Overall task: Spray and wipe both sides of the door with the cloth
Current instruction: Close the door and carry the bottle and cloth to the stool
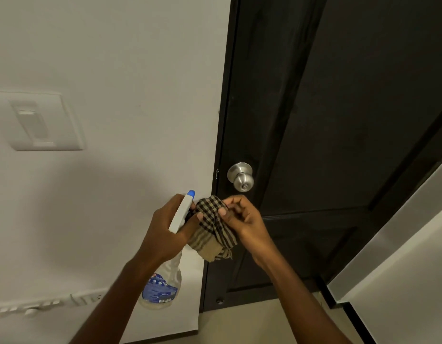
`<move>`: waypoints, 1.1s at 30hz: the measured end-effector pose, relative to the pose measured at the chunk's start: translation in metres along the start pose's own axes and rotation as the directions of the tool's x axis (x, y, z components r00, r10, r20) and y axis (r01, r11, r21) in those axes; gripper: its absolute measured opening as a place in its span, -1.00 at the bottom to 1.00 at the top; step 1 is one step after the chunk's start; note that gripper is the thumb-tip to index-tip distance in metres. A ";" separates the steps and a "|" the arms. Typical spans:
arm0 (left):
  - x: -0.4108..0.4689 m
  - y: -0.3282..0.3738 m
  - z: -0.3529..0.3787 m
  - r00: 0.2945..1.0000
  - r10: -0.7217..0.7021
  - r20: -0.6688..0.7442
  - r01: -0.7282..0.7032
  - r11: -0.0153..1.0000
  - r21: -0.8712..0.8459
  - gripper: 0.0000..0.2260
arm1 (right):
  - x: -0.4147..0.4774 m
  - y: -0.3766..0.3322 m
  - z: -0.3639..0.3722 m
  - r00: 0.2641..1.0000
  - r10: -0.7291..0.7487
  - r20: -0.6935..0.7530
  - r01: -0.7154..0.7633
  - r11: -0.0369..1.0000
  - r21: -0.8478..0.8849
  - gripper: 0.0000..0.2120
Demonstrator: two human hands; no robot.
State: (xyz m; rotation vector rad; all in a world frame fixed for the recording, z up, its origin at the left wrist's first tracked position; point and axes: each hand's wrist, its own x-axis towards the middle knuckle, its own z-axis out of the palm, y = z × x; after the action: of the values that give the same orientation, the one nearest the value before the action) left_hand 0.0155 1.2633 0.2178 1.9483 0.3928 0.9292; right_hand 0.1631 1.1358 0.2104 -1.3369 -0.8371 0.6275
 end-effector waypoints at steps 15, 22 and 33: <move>0.018 -0.038 -0.046 0.990 -0.012 -0.140 0.013 1.000 0.001 -0.75 | 0.145 0.045 0.005 0.836 -0.073 -0.544 -0.205 0.878 -0.433 -0.62; 0.009 -0.035 -0.049 0.988 0.039 -0.147 -0.038 0.999 0.010 -0.83 | 0.095 0.042 0.007 0.828 -0.103 -0.551 -0.142 0.912 -0.384 -0.67; -0.002 -0.021 -0.041 0.978 0.030 -0.208 -0.025 0.999 0.029 -0.86 | 0.068 0.036 -0.015 0.938 -0.148 -0.314 -0.135 0.679 -0.722 -0.46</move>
State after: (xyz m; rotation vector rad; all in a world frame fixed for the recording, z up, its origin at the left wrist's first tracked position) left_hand -0.0140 1.2978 0.2109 1.8894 0.5020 1.1569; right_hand 0.2165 1.1869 0.1857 -2.1115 -0.8248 -0.0136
